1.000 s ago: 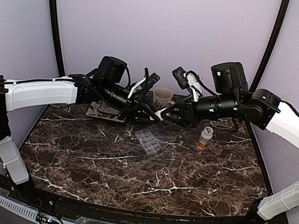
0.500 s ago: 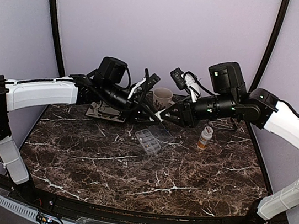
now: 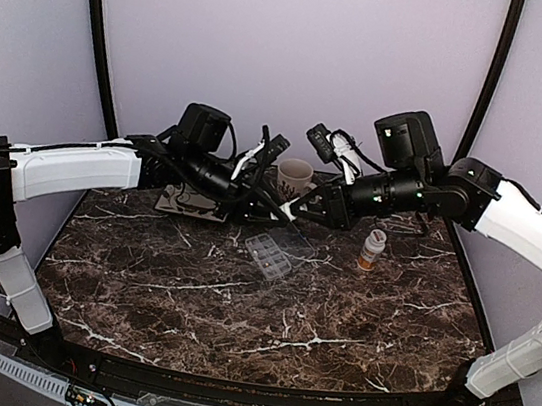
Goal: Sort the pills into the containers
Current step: Screw the lid of the pill bottle onto the pill bottle, then place the pill at the center of the board, then close the lid of the pill container on the pill container.
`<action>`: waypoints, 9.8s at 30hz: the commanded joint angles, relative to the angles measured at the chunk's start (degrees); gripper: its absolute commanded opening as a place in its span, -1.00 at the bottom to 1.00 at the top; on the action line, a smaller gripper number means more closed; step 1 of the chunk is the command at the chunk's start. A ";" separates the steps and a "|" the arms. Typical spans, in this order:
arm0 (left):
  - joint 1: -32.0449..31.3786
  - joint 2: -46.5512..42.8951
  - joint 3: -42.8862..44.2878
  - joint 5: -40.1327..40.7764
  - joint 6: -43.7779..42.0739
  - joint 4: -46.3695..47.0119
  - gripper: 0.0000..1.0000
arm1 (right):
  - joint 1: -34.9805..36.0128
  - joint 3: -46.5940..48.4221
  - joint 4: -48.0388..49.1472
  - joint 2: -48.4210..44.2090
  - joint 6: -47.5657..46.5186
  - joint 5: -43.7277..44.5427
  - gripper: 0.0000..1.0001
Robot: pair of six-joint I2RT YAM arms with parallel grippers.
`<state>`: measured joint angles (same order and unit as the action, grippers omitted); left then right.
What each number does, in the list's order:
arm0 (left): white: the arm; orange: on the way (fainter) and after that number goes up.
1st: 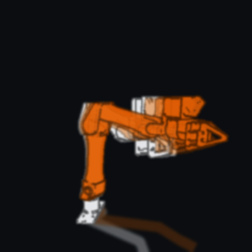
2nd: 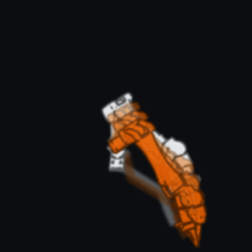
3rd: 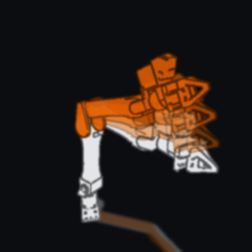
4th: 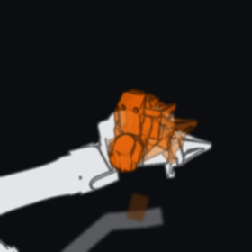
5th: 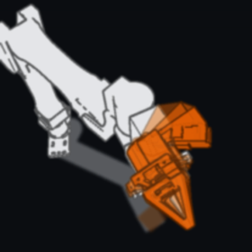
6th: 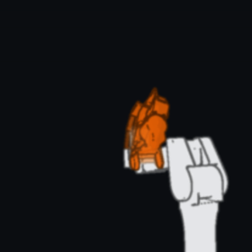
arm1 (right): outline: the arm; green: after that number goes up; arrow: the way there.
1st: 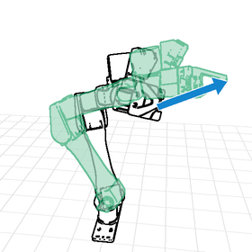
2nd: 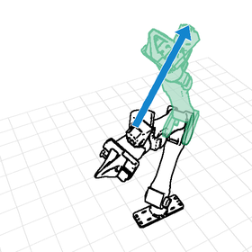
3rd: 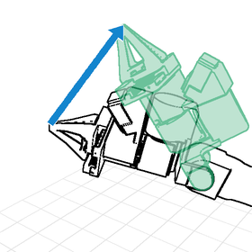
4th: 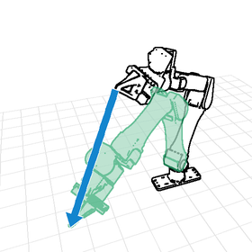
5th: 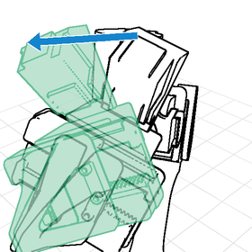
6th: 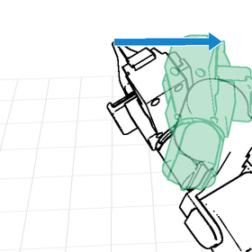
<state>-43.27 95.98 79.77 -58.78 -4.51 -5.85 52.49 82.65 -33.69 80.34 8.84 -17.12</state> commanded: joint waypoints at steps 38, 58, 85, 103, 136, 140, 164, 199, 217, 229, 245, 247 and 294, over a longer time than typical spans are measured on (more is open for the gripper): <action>-21.16 -11.79 -24.92 74.93 -26.99 52.34 -1.00 | -2.65 9.93 -1.72 12.54 23.15 0.88 -1.00; -21.09 -11.43 -23.27 73.56 -22.56 45.14 -0.89 | -2.71 9.62 -0.85 11.42 21.31 2.88 -1.00; -21.07 -13.81 -26.51 74.13 -15.78 37.95 0.29 | -3.43 6.19 0.32 6.76 18.92 11.19 -1.00; -18.82 -13.89 -27.27 77.51 -10.17 35.65 0.39 | -3.53 -0.26 -11.77 4.67 13.96 28.20 -1.00; -14.24 -12.67 -26.77 72.15 -1.86 30.46 0.81 | -18.35 -26.24 -4.69 6.38 13.37 36.15 -0.88; -14.13 -12.53 -26.68 72.00 -1.79 30.38 0.82 | -20.09 -26.37 -2.73 8.37 12.64 35.61 -0.86; -13.42 -12.05 -26.61 71.49 -1.20 29.99 0.84 | -22.51 -26.77 -0.87 12.37 11.62 33.53 -0.70; -13.34 -11.61 -26.37 70.83 -1.00 29.73 0.84 | -33.27 -19.87 2.21 19.89 7.91 32.52 -0.67; -12.74 -11.61 -26.24 70.91 0.08 28.84 0.85 | -33.90 -20.46 1.25 14.83 8.72 33.01 -0.04; -10.71 -9.35 -27.07 70.89 4.88 26.51 0.83 | -32.04 -21.79 -1.87 -0.01 11.53 32.78 0.01; -4.66 -3.75 -26.21 66.40 16.91 21.88 0.62 | -18.99 -8.74 2.03 8.62 13.00 28.46 -0.14; -3.71 -3.54 -26.62 65.75 18.13 21.67 0.59 | -18.38 -7.15 3.07 11.89 12.98 27.40 -0.17; 0.08 12.12 -18.98 57.16 22.29 11.74 -0.98 | -17.71 3.04 8.64 38.58 13.30 17.70 -0.24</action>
<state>-43.48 107.42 59.02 0.40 18.04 7.22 34.22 84.18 -26.52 118.30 21.65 1.19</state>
